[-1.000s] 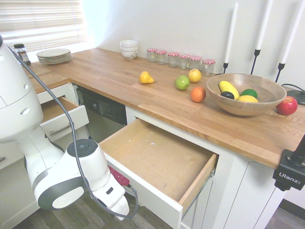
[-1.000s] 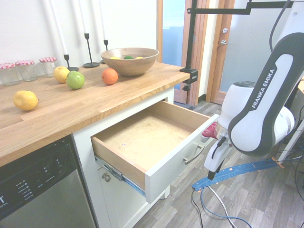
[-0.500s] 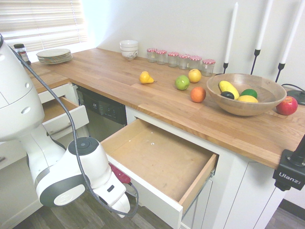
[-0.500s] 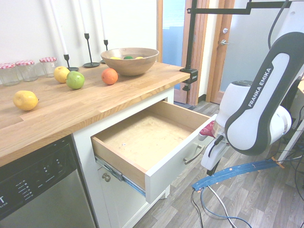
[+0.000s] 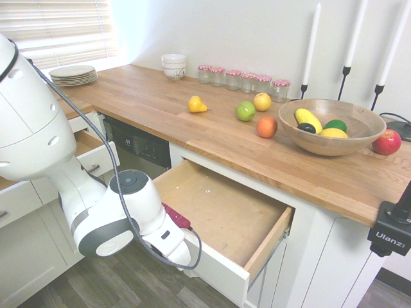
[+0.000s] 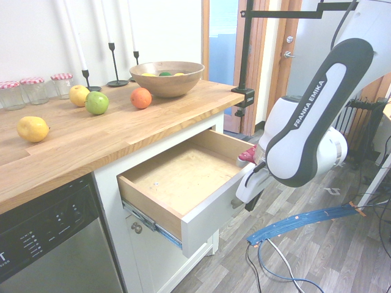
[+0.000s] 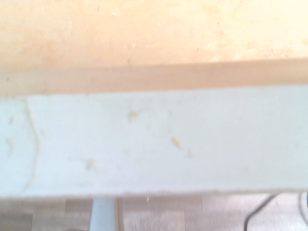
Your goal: Close the drawer
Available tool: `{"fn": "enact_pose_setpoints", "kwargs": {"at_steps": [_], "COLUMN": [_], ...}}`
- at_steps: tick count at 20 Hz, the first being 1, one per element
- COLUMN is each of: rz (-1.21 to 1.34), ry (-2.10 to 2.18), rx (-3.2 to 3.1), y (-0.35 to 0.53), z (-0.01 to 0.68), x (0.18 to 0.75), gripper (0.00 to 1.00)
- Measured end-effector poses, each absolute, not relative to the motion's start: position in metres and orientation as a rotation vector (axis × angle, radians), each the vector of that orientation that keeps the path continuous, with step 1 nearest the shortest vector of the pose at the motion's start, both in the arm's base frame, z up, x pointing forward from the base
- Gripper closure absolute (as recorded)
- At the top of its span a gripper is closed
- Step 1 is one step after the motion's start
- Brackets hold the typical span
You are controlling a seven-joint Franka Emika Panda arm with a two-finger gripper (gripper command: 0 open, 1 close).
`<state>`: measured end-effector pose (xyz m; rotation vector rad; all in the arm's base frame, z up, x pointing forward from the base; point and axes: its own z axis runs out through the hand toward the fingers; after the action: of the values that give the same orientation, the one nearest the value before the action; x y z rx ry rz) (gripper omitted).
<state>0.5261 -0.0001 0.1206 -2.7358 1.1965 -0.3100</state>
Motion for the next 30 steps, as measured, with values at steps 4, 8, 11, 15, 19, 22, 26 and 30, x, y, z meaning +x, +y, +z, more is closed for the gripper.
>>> {"fn": "enact_pose_setpoints", "kwargs": {"at_steps": [4,8,11,15,19,22,26,30], "rz": [-0.339,-0.367,-0.384,-0.413,-0.451,-0.477,-0.477,-0.480], "ry": [1.204,1.212,1.208,1.176,1.149,1.144,1.170,1.180], "rx": [-2.707,-2.693,-2.688,-2.686,-2.673,-2.660,-2.648,-2.641], "y": [0.000,-0.004,-0.006,0.001,0.011,0.011,-0.001,-0.008], "z": [0.119,0.119,0.124,0.133,0.135,0.137,0.147,0.154], "x": [0.554,0.583,0.607,0.637,0.659,0.674,0.700,0.726], "gripper": [1.00,1.00,1.00,1.00,1.00,1.00,1.00,1.00]}}
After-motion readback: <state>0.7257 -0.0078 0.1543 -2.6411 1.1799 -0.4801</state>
